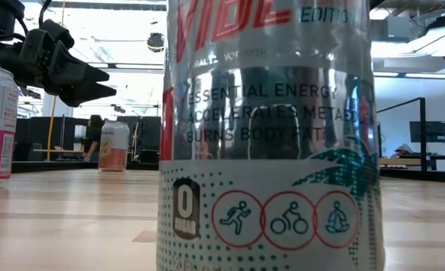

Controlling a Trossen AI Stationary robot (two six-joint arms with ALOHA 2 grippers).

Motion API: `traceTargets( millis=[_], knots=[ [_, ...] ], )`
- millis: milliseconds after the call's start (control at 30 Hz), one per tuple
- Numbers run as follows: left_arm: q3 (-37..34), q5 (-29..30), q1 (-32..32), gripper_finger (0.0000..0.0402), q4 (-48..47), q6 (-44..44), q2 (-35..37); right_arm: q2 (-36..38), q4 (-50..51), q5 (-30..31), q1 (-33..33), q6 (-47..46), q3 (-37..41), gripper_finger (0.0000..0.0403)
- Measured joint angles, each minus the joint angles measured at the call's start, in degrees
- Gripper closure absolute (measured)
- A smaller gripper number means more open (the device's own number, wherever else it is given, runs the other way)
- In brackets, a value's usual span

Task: Place canned beverage on shelf
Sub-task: Put the red soda can on the shelf

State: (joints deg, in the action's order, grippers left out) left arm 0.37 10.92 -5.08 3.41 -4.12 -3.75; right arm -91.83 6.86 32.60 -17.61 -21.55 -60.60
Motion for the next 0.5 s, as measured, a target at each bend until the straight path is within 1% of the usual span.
traceTargets(
  millis=[233,500],
  knots=[
    [0.0,0.0,0.0,0.0074,0.0,0.0,0.0,-1.4,-0.3,1.0,-0.1,-0.9,-0.2,0.0067],
    [0.0,0.0,0.0,0.0074,0.0,0.0,0.0,0.4,3.6,1.8,-0.2,-0.7,-0.1,0.0077]
  ],
)
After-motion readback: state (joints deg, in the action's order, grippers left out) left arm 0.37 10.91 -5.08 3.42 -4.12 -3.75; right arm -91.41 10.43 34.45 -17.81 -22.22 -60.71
